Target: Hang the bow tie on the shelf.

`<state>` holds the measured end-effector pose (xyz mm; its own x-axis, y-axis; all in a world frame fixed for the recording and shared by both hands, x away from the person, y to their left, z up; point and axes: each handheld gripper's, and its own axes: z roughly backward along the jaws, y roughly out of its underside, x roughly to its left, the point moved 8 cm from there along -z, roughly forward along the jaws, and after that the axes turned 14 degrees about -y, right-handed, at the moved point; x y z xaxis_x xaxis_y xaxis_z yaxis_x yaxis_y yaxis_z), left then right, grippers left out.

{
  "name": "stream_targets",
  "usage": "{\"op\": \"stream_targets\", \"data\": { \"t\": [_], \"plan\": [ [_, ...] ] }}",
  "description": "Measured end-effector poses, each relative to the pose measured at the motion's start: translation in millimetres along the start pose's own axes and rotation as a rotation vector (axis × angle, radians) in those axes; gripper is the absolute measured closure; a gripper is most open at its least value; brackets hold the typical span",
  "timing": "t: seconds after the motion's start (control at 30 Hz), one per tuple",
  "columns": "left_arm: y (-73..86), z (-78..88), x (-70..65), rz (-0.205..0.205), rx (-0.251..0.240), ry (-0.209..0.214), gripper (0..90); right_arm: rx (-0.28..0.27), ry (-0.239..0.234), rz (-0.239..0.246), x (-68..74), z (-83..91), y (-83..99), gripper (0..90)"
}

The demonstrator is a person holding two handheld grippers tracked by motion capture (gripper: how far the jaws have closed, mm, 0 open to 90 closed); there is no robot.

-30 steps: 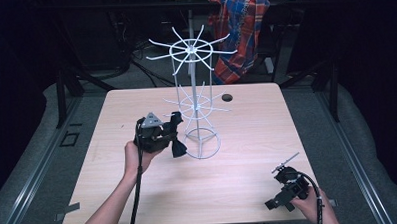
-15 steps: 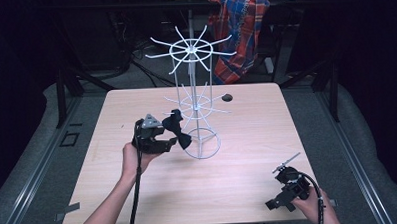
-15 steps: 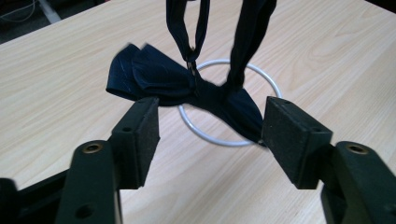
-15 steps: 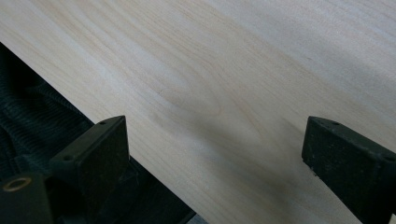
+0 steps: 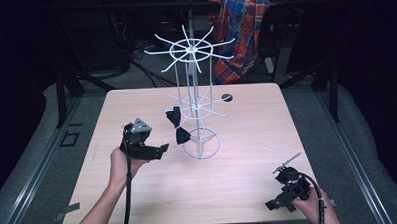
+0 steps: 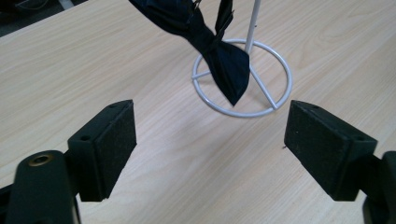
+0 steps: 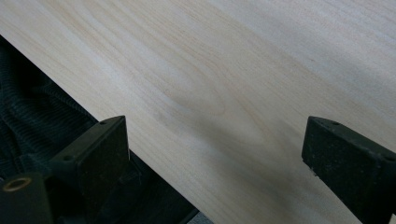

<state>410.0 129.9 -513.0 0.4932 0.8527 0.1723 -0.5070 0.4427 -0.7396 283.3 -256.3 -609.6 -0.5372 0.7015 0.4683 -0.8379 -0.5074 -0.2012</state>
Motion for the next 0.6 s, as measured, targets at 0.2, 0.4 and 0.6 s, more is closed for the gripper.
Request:
{"op": "stream_targets", "data": {
  "t": [0.2, 0.4, 0.6],
  "plan": [
    [9.7, 3.5, -6.4, -0.058, 0.040, -0.018, 14.0, 0.002, -0.005, 0.001, -0.6, 0.0, 0.3, 7.2],
    [21.0, 4.9, -9.9, -0.072, 0.083, -0.025, 9.0, -0.012, -0.006, 0.002, -0.8, 1.2, -0.2, 7.4],
    [32.9, 11.9, -10.6, -0.087, 0.107, -0.049, 2.5, 0.017, -0.003, 0.021, -0.7, 1.6, 0.1, 7.4]
  ]
}}
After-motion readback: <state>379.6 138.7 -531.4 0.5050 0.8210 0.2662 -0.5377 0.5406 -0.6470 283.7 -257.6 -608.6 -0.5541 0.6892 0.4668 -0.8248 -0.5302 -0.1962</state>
